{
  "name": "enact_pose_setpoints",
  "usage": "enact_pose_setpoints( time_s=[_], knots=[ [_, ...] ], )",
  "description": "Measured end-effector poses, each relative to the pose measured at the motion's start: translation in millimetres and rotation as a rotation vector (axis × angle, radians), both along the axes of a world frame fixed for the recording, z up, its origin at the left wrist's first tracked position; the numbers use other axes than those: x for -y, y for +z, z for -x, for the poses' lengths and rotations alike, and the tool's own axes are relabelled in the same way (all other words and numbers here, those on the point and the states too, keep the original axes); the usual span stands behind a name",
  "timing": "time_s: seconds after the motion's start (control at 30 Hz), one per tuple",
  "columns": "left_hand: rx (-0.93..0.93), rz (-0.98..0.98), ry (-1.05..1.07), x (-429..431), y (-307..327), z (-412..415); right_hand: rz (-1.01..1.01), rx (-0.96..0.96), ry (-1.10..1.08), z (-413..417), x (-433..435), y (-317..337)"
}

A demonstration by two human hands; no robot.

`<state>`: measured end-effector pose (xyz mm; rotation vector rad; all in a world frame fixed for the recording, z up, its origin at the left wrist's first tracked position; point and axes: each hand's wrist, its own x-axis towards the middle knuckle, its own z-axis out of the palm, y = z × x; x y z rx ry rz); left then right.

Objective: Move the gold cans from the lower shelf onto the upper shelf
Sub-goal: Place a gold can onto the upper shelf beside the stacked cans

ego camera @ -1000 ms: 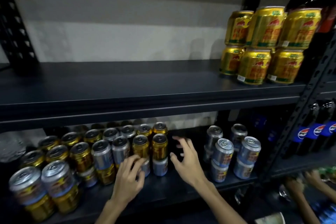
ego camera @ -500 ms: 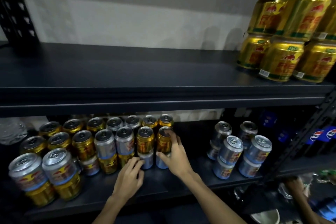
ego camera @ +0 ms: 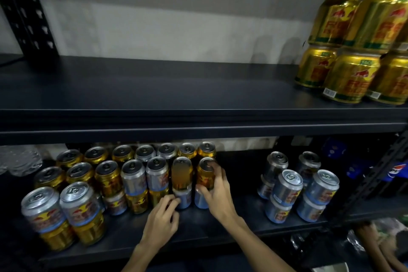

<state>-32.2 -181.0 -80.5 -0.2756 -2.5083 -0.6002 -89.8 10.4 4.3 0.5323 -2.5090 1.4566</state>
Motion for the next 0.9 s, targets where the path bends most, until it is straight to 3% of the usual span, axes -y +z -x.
enact_pose_setpoints(
  time_s=[0.1,0.2,0.4,0.5,0.6,0.8,0.9],
  knots=[
    [-0.087,-0.069,-0.03,-2,17,-7,0.043,-0.095,0.02,-9,-10,11],
    [-0.329,-0.114,-0.089,-13,61,-11,0.096,-0.168,0.035,-20,-24,34],
    [-0.933,-0.034,-0.174,-34,221,-20,0.123,-0.325,0.048,-40,-50,85],
    [-1.057,-0.001,-0.158,-35,286,-20,0.144,-0.365,0.067,-49,-55,103],
    [-1.024,-0.003,-0.1,-38,326,-12,0.14,-0.397,0.046,-56,-58,116],
    [-0.59,-0.041,0.113,-48,356,-11,0.07,-0.403,0.084,-72,-72,135],
    [-0.48,-0.114,0.165,-51,368,-12,-0.004,-0.415,0.125,-84,-84,149]
  ],
)
